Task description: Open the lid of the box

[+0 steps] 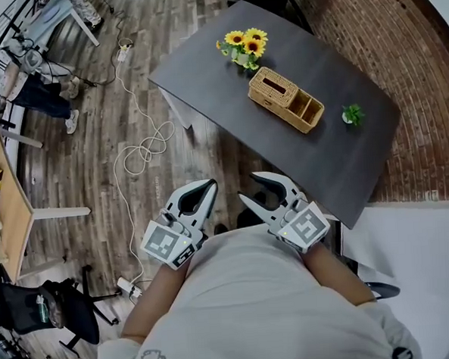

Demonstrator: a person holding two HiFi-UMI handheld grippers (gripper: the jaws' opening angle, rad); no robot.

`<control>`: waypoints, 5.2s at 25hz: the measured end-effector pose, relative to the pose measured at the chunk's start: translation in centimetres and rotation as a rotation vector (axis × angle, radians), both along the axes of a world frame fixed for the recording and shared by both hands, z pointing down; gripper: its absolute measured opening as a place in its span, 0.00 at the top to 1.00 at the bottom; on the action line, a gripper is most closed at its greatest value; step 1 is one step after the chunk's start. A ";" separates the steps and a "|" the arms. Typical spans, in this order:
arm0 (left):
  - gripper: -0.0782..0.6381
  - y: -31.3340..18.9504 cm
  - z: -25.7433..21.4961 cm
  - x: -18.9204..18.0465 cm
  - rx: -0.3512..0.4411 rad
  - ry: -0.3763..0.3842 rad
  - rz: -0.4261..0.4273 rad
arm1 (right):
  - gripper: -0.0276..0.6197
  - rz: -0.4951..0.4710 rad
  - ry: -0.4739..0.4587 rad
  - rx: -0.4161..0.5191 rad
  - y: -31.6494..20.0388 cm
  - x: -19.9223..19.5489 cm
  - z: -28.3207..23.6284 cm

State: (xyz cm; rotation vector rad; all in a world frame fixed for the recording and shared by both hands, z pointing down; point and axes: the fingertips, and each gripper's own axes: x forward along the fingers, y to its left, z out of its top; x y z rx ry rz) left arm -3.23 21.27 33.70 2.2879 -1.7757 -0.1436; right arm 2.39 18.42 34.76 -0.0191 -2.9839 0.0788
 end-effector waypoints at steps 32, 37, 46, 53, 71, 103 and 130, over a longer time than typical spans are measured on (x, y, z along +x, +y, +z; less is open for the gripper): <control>0.88 -24.1 1.1 7.9 -0.013 -0.007 0.323 | 0.68 0.253 -0.009 -0.030 -22.1 8.2 0.5; 0.88 -25.8 0.7 5.9 0.002 -0.001 0.388 | 0.68 0.321 -0.007 -0.024 -23.2 6.2 0.2; 0.88 -27.7 0.1 -1.6 0.015 0.010 0.508 | 0.68 0.388 0.007 -0.004 -24.4 -2.1 -0.3; 0.88 -27.7 -0.4 -7.3 0.030 0.008 0.592 | 0.68 0.442 0.020 0.011 -24.8 -8.5 -0.7; 0.88 -28.9 1.1 -14.5 0.002 0.004 0.620 | 0.68 0.513 0.088 -0.017 -25.9 -12.6 2.2; 0.88 -40.6 16.0 -10.0 -0.291 -0.058 0.608 | 0.54 0.310 0.605 -0.131 -37.8 -8.1 25.1; 0.88 -41.0 17.8 -10.7 -0.317 -0.023 0.562 | 0.57 0.199 0.759 -0.039 -37.9 -8.3 28.2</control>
